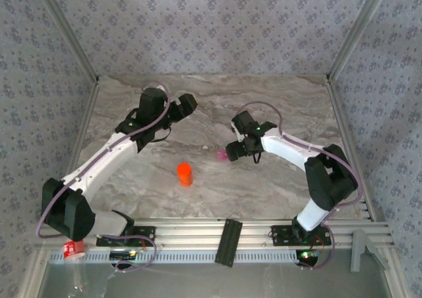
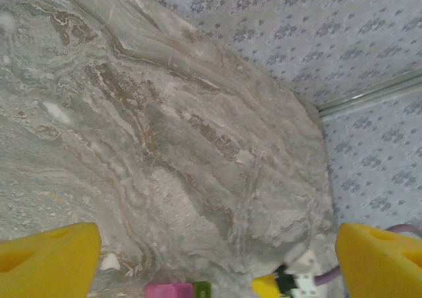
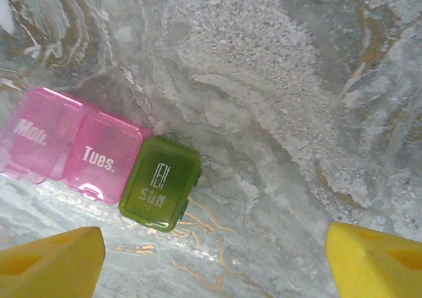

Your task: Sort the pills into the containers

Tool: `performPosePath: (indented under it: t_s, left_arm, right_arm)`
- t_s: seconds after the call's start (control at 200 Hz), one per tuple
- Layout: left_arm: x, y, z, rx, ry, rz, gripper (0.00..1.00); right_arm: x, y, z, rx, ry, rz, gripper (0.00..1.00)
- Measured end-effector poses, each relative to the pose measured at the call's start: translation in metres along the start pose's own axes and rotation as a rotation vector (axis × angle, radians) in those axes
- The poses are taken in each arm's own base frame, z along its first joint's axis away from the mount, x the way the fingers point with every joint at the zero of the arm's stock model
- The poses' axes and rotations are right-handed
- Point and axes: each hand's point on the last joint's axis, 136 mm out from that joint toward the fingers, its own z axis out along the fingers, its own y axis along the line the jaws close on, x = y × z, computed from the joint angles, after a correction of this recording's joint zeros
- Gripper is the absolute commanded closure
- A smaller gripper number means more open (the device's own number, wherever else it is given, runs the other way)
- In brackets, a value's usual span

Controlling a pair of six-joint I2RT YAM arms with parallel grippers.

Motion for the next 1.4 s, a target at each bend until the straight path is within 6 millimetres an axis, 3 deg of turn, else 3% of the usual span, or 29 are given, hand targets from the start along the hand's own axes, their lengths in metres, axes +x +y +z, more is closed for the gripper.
performPosePath:
  t_s: [0.135, 0.24, 0.355, 0.5, 0.65, 0.745, 1.404]
  left_arm:
    - [0.008, -0.004, 0.004, -0.040, 0.084, 0.170, 0.08]
    - [0.026, -0.008, 0.010, -0.071, 0.178, 0.343, 0.09]
    - [0.062, -0.004, 0.022, -0.133, 0.300, 0.555, 0.10]
    - [0.123, 0.016, 0.041, -0.209, 0.494, 0.786, 0.14]
    - [0.158, 0.039, 0.053, -0.251, 0.627, 0.902, 0.16]
    - [0.166, 0.047, 0.058, -0.265, 0.666, 0.930, 0.17]
    - [0.186, 0.051, 0.073, -0.255, 0.730, 0.999, 0.19]
  right_arm:
    - [-0.001, -0.015, -0.007, -0.015, -0.016, 0.123, 0.12]
    - [0.003, -0.029, -0.002, -0.043, -0.006, 0.244, 0.12]
    - [0.003, -0.037, 0.005, -0.066, 0.002, 0.326, 0.12]
    - [-0.001, -0.031, 0.017, -0.105, 0.009, 0.364, 0.12]
    - [-0.005, -0.025, 0.025, -0.139, 0.008, 0.394, 0.13]
    - [-0.007, -0.023, 0.029, -0.155, 0.006, 0.409, 0.13]
    - [0.000, -0.013, 0.036, -0.149, 0.029, 0.390, 0.14]
